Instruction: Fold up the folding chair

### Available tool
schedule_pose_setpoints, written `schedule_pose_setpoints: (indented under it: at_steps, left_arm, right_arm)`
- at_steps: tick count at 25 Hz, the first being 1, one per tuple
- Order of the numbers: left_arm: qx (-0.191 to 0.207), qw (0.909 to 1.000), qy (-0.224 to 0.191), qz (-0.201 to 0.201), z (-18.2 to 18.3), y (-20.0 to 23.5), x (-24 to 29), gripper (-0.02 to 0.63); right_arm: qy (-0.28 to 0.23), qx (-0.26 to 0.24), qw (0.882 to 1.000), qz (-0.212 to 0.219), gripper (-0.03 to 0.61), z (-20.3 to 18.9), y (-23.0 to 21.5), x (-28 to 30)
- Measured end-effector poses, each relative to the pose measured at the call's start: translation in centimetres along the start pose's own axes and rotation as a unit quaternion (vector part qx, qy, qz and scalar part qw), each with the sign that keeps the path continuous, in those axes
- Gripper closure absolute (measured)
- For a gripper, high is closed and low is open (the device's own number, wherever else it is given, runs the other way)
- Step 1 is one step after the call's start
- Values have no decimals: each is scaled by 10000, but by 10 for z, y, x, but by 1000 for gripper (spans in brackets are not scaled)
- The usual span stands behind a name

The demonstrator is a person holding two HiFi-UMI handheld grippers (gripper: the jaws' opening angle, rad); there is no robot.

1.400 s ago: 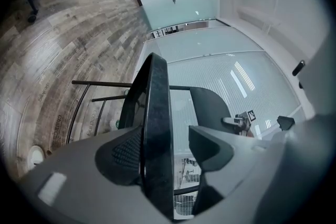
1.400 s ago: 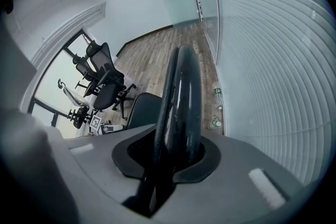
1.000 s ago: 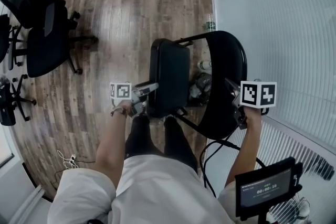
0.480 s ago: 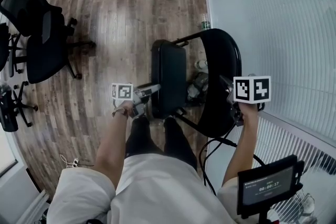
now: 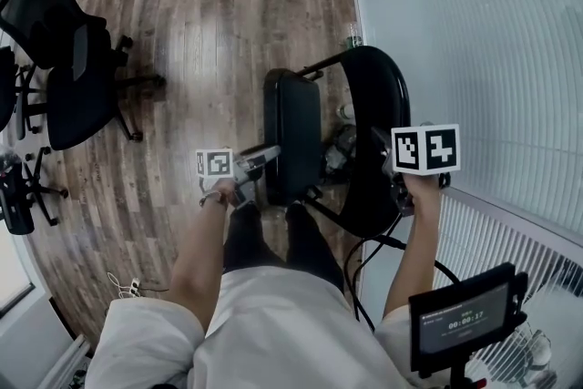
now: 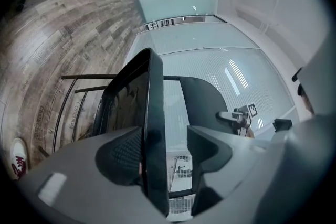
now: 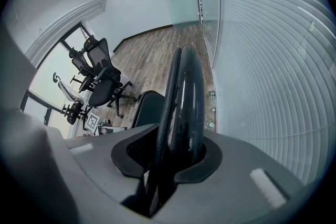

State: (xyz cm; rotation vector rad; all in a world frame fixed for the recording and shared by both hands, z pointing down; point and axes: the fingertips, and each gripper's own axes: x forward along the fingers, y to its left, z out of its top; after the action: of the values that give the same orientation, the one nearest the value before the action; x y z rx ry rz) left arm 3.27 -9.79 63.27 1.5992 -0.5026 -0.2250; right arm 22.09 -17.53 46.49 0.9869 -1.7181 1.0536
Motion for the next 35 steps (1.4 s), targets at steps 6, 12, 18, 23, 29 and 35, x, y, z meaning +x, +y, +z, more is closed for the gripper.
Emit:
schedule_pose_setpoints:
  at_steps: [6, 12, 18, 23, 29, 35]
  left_arm:
    - [5, 10000, -33, 49, -4, -3, 19, 371]
    - [5, 10000, 8, -34, -8, -17, 37, 371]
    - [58, 9999, 15, 87, -11, -18, 46, 371]
    - [83, 9999, -13, 97, -16, -22, 56, 371]
    - [242, 9994, 210, 150, -23, -25, 71, 373]
    - [322, 9988, 326, 156, -27, -28, 80, 373]
  right_arm:
    - [14, -21, 10000, -66, 508, 1, -5, 2]
    - [13, -46, 9999, -124, 505, 4, -4, 0]
    - [12, -47, 9999, -153, 505, 2, -5, 1]
    - [11, -55, 9998, -204, 505, 0, -5, 0]
    - [22, -75, 9996, -270, 504, -1, -5, 2]
    - [23, -109, 9994, -314, 497, 0, -2, 2]
